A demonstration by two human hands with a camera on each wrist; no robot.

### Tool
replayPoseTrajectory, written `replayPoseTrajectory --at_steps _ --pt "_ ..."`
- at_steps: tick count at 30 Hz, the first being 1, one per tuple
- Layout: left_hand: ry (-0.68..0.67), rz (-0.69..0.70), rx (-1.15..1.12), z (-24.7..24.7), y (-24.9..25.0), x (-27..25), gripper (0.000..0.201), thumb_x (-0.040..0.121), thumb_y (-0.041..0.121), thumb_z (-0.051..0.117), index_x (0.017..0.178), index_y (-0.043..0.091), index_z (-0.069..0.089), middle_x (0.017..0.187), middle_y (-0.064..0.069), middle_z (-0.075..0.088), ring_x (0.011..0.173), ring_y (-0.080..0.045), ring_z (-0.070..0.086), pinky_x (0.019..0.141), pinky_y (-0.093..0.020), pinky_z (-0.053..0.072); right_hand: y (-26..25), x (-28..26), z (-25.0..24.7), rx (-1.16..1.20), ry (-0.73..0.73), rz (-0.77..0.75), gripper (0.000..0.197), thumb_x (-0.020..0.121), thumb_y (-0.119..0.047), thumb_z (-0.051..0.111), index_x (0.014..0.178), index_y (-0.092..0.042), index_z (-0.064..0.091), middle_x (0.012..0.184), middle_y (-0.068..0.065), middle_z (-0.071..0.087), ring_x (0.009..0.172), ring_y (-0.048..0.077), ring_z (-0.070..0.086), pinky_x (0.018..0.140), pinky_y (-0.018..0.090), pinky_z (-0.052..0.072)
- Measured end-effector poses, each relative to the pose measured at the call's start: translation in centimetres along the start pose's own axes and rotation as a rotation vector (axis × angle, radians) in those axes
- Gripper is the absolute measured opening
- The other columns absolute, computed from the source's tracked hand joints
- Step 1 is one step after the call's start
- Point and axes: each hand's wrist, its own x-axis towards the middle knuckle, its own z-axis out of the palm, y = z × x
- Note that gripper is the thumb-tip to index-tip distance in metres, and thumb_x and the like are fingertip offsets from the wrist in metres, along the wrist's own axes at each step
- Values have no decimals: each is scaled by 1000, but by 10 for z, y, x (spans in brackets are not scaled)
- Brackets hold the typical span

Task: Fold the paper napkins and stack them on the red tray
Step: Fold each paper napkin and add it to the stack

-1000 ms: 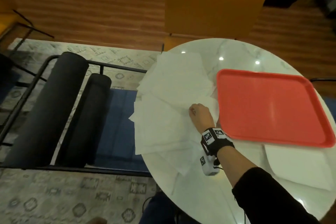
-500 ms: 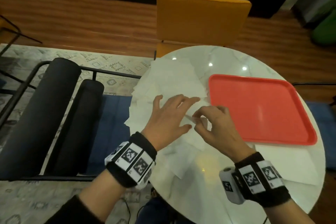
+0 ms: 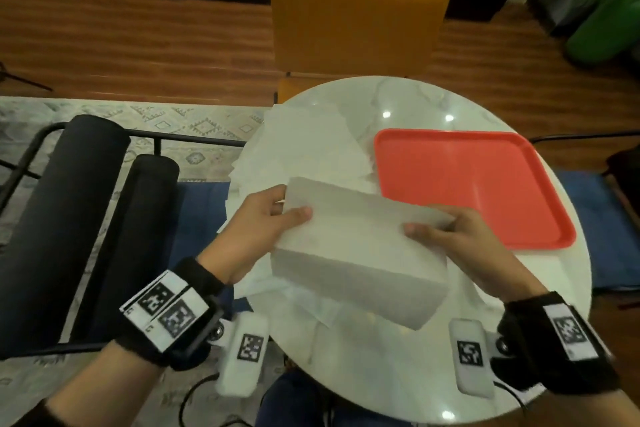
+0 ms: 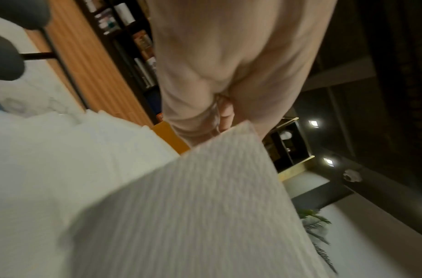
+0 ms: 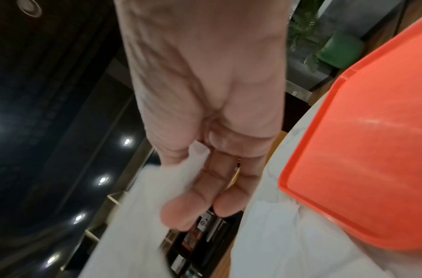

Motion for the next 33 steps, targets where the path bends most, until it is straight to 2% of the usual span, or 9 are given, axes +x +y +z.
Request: replayPoseTrajectory --at_steps 5,8,11,14,16,22,25,29,33 --pt "80 -229 199 -11 -46 25 21 90 13 61 109 4 59 103 -17 69 81 -25 68 54 -26 53 47 49 4 -298 -118 138 11 87 -9 65 87 2 68 71 -1 67 63 9 60 57 23 45" --pt "73 -248 335 -14 -67 40 11 87 11 65 96 5 61 98 -17 67 82 -26 63 66 -32 54 71 73 9 -407 -71 170 19 84 -11 67 86 8 66 77 11 64 71 20 58 65 36 46" --pt "144 -48 430 -17 -58 48 11 83 13 70 78 15 60 84 -7 67 78 -18 61 74 -34 49 62 78 11 -406 107 31 13 83 -12 68 78 -1 68 69 7 65 64 17 57 63 36 47" --pt "184 191 257 -15 -32 37 18 83 -2 65 80 15 63 82 -1 67 76 -3 64 73 -15 50 40 61 8 -307 255 -180 11 82 -10 69 74 -17 70 67 -13 68 63 -1 58 64 17 47" --pt "167 263 217 -13 -26 25 19 82 -6 64 82 13 64 88 -3 69 82 -5 65 76 -14 51 35 44 11 -224 263 -235 11 82 -8 69 78 -17 72 74 -12 71 69 -2 62 67 11 47" --pt "72 89 414 -13 -97 -2 5 84 16 70 83 16 65 86 7 72 82 -4 66 81 -22 48 97 8 26 -258 135 -62 5 81 -9 71 78 -12 73 78 -2 74 76 1 64 77 21 49" --pt "7 32 497 -13 -131 -16 11 85 12 68 82 22 65 89 11 72 90 -1 66 88 -23 49 124 -8 33 -341 81 9 3 81 -14 73 78 -16 74 80 -6 74 78 3 65 73 11 44" --pt "7 -9 498 -13 -154 -33 8 87 16 67 83 22 66 90 9 72 89 -1 65 80 -14 46 143 -27 38 -409 15 49 5 84 -16 69 84 -18 74 84 -9 73 82 -1 64 72 5 42" --pt "20 -10 535 -12 -164 -39 10 87 15 66 81 23 65 83 5 71 79 -4 66 73 -17 48 153 -33 40 -442 -13 84 8 87 -17 66 86 -19 73 83 -7 72 81 3 63 73 14 48"
